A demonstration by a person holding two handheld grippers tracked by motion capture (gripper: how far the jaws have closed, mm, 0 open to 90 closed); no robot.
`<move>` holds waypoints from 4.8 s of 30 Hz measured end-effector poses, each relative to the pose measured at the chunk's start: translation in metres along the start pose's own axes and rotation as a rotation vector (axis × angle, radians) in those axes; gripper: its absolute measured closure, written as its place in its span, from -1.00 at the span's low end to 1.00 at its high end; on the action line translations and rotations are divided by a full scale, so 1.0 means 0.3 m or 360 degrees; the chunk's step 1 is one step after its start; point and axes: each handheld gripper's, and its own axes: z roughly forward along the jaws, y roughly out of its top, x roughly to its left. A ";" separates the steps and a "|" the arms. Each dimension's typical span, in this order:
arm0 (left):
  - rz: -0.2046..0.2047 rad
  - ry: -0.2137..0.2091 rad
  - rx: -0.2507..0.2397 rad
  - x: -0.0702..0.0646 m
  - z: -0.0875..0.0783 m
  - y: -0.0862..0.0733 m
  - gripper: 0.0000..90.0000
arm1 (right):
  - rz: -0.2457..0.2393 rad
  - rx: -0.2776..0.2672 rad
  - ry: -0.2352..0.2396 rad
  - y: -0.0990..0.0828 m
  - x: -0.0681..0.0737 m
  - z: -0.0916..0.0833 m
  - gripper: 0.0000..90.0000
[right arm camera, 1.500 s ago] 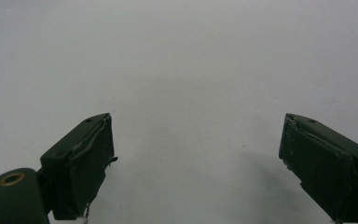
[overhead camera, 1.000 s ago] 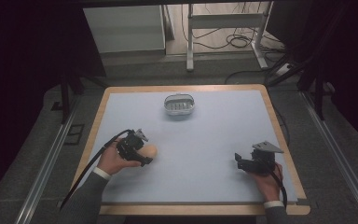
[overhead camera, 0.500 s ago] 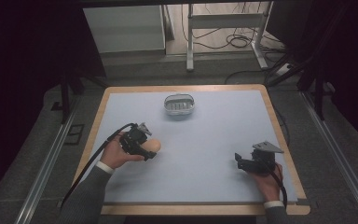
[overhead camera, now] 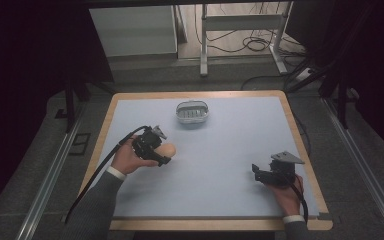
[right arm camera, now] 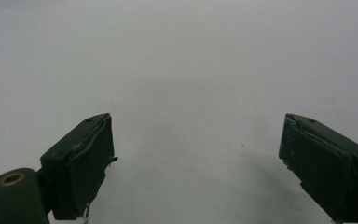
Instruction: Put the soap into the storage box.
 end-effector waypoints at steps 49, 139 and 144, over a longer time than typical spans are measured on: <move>-0.0013 0.0041 -0.0041 0.117 -0.006 0.162 -0.27 | 0.0015 0.0003 0.0003 0.000 -0.003 0.001 -0.77; -0.0014 0.0036 -0.0025 0.287 0.132 0.436 -0.27 | 0.0019 0.0007 0.0002 0.000 -0.004 0.001 -0.77; -0.0002 0.0036 -0.0024 0.290 0.135 0.460 -0.27 | 0.0021 0.0006 0.0000 0.000 -0.004 0.001 -0.77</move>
